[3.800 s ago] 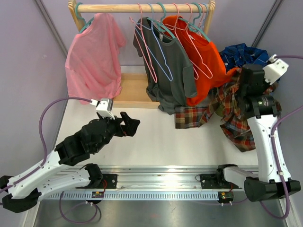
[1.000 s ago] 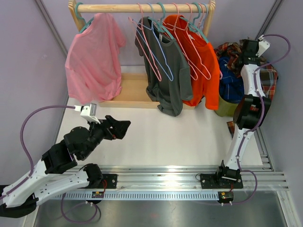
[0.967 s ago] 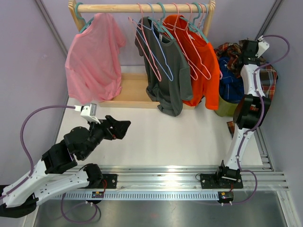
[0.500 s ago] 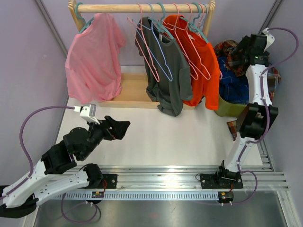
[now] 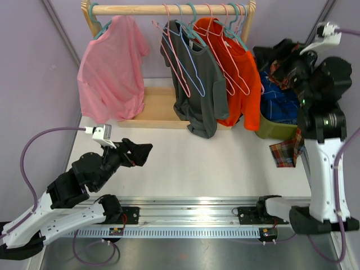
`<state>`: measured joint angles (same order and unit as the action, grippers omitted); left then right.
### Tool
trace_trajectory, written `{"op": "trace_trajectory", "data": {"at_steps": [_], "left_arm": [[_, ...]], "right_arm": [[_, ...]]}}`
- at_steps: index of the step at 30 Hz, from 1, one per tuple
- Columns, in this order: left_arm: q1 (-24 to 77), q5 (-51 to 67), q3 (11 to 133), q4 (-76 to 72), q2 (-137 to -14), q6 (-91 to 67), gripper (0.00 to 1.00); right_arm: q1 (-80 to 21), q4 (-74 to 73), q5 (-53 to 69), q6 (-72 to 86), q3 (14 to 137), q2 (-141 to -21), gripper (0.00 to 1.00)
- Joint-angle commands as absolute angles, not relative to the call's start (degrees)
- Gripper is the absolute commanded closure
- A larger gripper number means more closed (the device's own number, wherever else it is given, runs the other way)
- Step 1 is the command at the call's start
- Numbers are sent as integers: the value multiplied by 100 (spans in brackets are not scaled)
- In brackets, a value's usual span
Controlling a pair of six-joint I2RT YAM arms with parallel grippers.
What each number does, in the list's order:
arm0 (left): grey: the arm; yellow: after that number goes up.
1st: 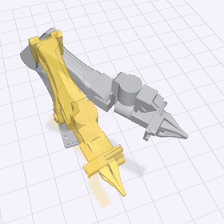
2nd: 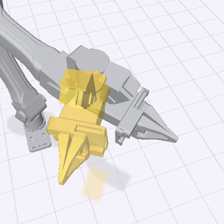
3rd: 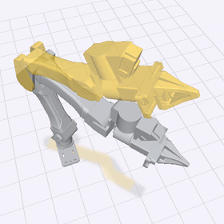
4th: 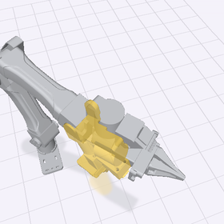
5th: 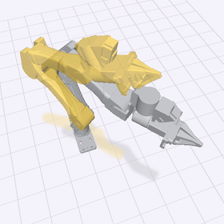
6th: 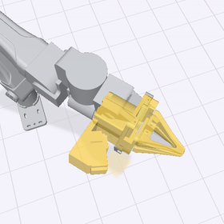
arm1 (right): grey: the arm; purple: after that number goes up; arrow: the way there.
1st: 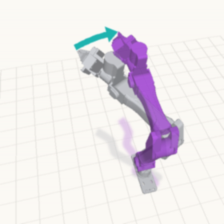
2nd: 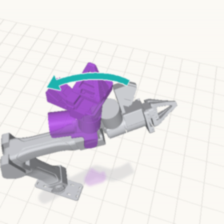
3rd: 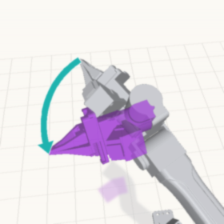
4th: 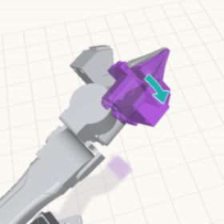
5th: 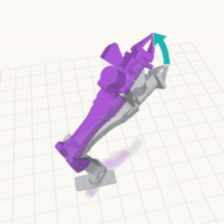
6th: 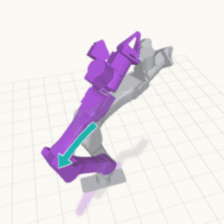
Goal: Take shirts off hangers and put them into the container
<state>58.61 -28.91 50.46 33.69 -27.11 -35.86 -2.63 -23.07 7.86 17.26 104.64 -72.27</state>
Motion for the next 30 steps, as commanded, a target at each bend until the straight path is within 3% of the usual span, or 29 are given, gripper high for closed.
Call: {"op": "trace_trajectory", "data": {"at_steps": [1,13,30], "left_arm": [[5880,-2962,5282,3059,-2716,-3358,1],[5880,-2778,5581,2637,-2944,-2839,1],[5880,-2426,6187,2110,-3717,-2303,1]], "right_arm": [[-842,-2461,1449,1512,9591,-6646,0],[-2135,-3603,2056,1494,8561,-5555,1],[-2276,-2998,2865,1617,8051,-5361,0]]}}
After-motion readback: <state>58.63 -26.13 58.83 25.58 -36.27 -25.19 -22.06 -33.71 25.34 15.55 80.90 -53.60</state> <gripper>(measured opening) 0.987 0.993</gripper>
